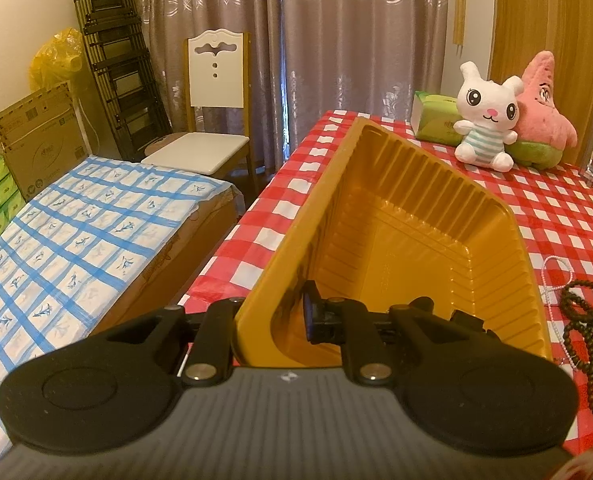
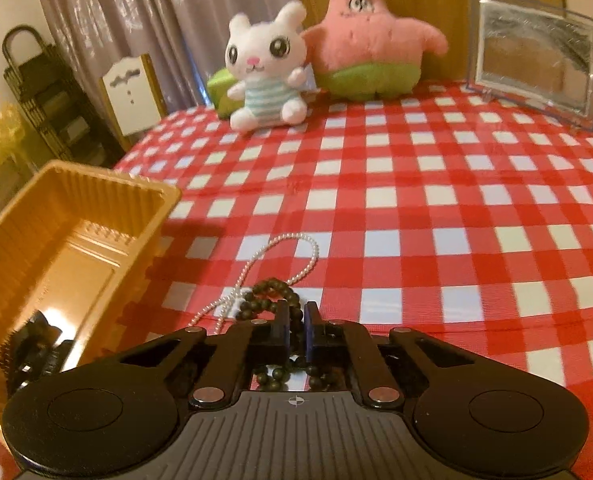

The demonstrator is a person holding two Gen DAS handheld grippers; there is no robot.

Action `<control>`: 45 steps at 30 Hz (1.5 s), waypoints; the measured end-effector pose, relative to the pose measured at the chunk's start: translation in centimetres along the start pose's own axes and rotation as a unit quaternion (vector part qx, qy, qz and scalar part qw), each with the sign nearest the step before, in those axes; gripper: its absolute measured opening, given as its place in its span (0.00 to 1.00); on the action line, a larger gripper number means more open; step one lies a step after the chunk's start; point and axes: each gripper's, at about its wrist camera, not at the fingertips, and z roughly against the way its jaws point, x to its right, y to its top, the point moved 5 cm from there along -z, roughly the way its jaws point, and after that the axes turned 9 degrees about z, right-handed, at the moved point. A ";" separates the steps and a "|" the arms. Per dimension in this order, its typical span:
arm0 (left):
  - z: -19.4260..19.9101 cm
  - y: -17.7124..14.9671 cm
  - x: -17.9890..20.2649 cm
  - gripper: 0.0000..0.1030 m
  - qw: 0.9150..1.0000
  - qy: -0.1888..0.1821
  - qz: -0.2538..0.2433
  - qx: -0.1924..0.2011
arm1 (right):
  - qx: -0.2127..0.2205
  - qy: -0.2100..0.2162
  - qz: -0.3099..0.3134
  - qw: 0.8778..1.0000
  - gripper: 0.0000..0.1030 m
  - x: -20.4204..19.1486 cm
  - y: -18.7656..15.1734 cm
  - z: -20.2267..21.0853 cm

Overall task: Organize jewelry
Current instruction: 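Return the right gripper to the dark bead strand and grasp it, then lift the bead strand with the right gripper toward the orange tray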

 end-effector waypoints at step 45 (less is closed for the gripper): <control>-0.6 0.3 -1.1 0.10 0.998 -0.059 -0.022 -0.009 | 0.038 0.149 0.033 0.988 0.06 -22.9 3.1 0.6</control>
